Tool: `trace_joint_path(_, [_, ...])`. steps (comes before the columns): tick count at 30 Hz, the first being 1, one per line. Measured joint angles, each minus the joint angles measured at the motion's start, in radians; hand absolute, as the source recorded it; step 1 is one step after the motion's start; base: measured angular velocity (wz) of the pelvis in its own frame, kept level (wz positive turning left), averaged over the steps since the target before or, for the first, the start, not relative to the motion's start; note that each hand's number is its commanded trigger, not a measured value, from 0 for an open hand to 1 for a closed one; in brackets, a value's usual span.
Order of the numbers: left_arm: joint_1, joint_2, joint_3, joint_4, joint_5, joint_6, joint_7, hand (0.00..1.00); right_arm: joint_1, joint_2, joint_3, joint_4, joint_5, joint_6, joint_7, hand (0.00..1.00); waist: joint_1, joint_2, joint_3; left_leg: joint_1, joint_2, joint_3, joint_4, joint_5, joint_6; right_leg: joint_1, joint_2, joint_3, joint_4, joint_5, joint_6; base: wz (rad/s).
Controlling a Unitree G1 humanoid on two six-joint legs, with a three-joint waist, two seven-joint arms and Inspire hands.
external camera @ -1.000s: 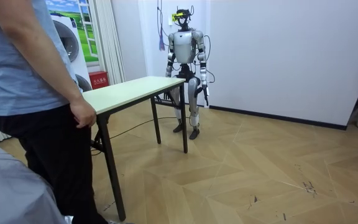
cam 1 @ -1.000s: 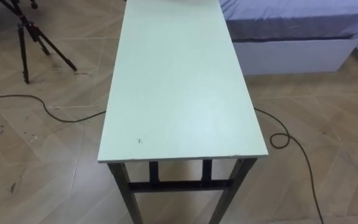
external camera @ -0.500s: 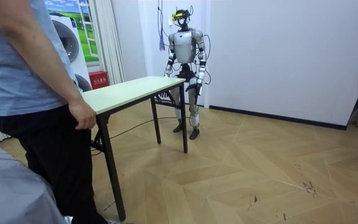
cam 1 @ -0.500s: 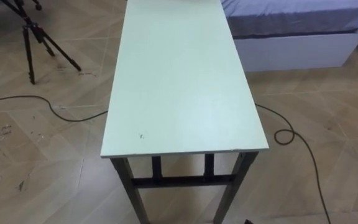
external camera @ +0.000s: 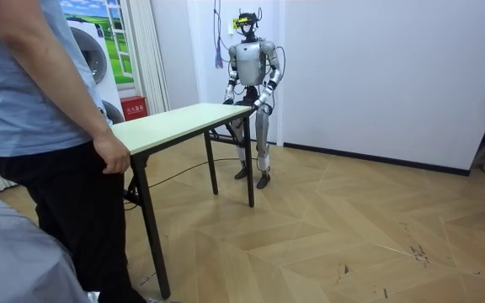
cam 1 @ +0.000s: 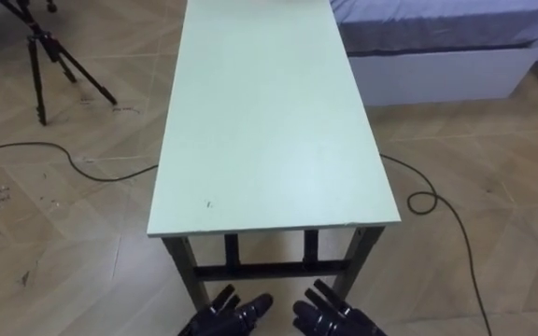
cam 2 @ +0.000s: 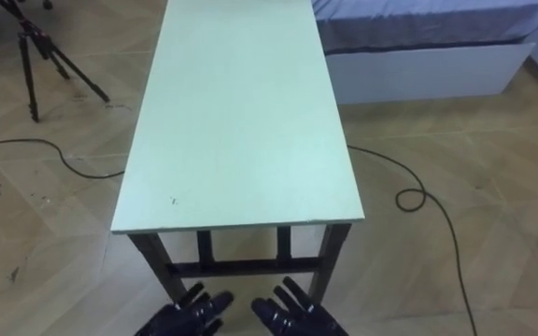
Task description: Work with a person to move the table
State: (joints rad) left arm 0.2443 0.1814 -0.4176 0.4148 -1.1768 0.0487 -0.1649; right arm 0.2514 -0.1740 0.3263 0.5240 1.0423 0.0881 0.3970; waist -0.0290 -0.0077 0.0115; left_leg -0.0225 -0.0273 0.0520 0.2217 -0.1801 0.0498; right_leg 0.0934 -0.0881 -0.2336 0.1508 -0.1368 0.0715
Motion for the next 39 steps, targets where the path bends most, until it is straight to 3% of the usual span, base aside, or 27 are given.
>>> trace_joint_path(4, [-0.015, 0.014, 0.001, -0.105, -0.022, 0.000, 0.000, 0.00, -0.039, 0.001, 0.009, -0.002, 0.029, 0.000, -0.004, 0.00, 0.003, -0.003, 0.0023, 0.000, 0.000, 0.005, 0.001, 0.000, 0.000, -0.005, 0.000, 0.011, 0.000, 0.000, 0.000, -0.03])
trace_joint_path(11, [-0.068, 0.028, 0.000, -0.120, -0.043, 0.000, 0.000, 0.00, -0.084, -0.018, 0.054, -0.008, 0.050, -0.004, -0.035, 0.00, 0.006, 0.016, 0.0138, -0.002, 0.001, 0.006, 0.004, 0.000, 0.000, -0.008, 0.001, 0.012, 0.000, 0.000, 0.000, 0.00])
trace_joint_path(17, [-0.107, 0.026, 0.003, -0.121, -0.063, 0.001, 0.000, 0.00, -0.105, -0.027, 0.058, -0.042, 0.047, -0.004, -0.058, 0.00, 0.005, 0.020, 0.0118, 0.001, 0.000, 0.002, 0.002, 0.000, 0.000, -0.006, 0.001, 0.011, 0.000, 0.000, 0.000, 0.02])
trace_joint_path(20, [-0.126, 0.024, 0.020, -0.121, -0.102, 0.021, 0.000, 0.00, -0.103, -0.031, 0.060, -0.111, 0.052, -0.001, -0.075, 0.00, 0.006, 0.020, 0.0116, 0.001, 0.000, 0.001, 0.001, 0.000, 0.000, -0.005, 0.001, 0.013, 0.000, 0.000, 0.000, 0.00])
trace_joint_path(23, [-0.130, 0.026, 0.044, -0.120, -0.204, 0.039, 0.009, 0.00, -0.111, -0.031, 0.058, -0.135, 0.055, 0.002, -0.075, 0.00, 0.005, 0.020, 0.0115, 0.006, 0.000, -0.001, 0.001, 0.000, 0.000, 0.000, 0.001, 0.017, 0.000, 0.000, 0.000, 0.01])
trace_joint_path(25, [-0.130, 0.025, 0.060, -0.120, -0.283, 0.048, 0.027, 0.00, -0.117, -0.031, 0.051, -0.135, 0.073, 0.019, -0.078, 0.00, 0.008, 0.020, 0.0116, 0.012, -0.001, -0.003, 0.001, 0.000, 0.000, 0.006, 0.001, 0.030, 0.000, 0.000, 0.000, 0.00])
trace_joint_path(34, [-0.155, 0.028, 0.153, -0.055, -0.346, 0.077, 0.111, 0.00, -0.143, -0.037, 0.033, -0.131, 0.230, 0.079, -0.160, 0.00, 0.013, 0.026, 0.0114, 0.015, -0.001, -0.002, 0.006, 0.000, 0.000, 0.011, 0.002, 0.031, 0.000, 0.000, 0.000, -0.01])
trace_joint_path(39, [-0.155, 0.025, 0.161, -0.046, -0.363, 0.078, 0.138, 0.00, -0.170, -0.035, 0.033, -0.131, 0.285, 0.083, -0.207, 0.00, 0.015, 0.035, 0.0108, 0.014, -0.001, -0.004, 0.008, 0.000, 0.000, 0.012, 0.002, 0.028, 0.001, 0.000, 0.000, 0.00])
